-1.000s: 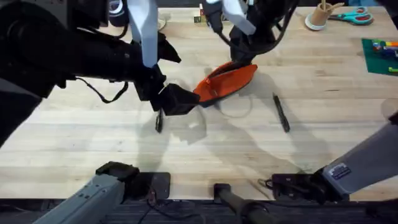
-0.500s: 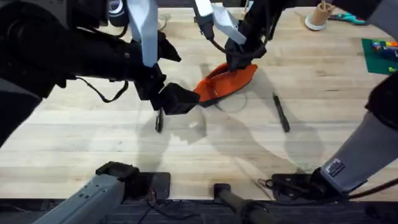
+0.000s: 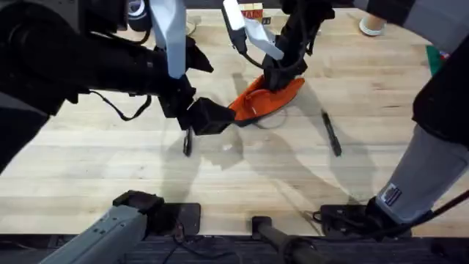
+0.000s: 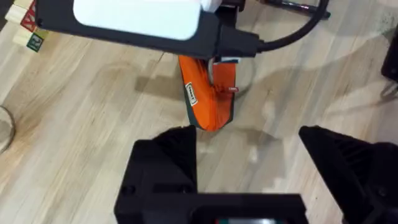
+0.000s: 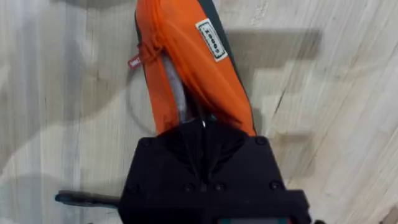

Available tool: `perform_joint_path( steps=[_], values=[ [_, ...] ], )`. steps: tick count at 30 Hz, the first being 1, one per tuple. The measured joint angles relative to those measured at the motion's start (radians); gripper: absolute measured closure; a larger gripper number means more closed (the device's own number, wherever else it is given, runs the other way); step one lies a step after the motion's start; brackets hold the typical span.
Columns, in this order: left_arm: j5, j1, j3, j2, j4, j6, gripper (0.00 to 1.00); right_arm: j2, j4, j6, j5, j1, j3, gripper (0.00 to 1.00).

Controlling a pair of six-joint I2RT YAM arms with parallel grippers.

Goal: Unzip the bag, pick up the pens from the table one at a time and place them inside, then zip the bag closed.

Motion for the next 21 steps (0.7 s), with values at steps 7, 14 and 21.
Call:
perform_joint_path(
  steps=[7, 14, 21],
  values=[
    [0.0, 0.0, 0.0, 0.0, 0.0, 0.0, 0.006, 0.0, 0.0, 0.0, 0.0, 0.0, 0.0, 0.917],
    [0.0, 0.0, 0.0, 0.0, 0.0, 0.0, 0.006, 0.0, -0.003, -0.003, -0.002, 0.001, 0.0, 0.119],
    [0.0, 0.0, 0.0, 0.0, 0.0, 0.0, 0.006, 0.0, -0.003, -0.007, 0.001, 0.004, 0.0, 0.007]
  ],
)
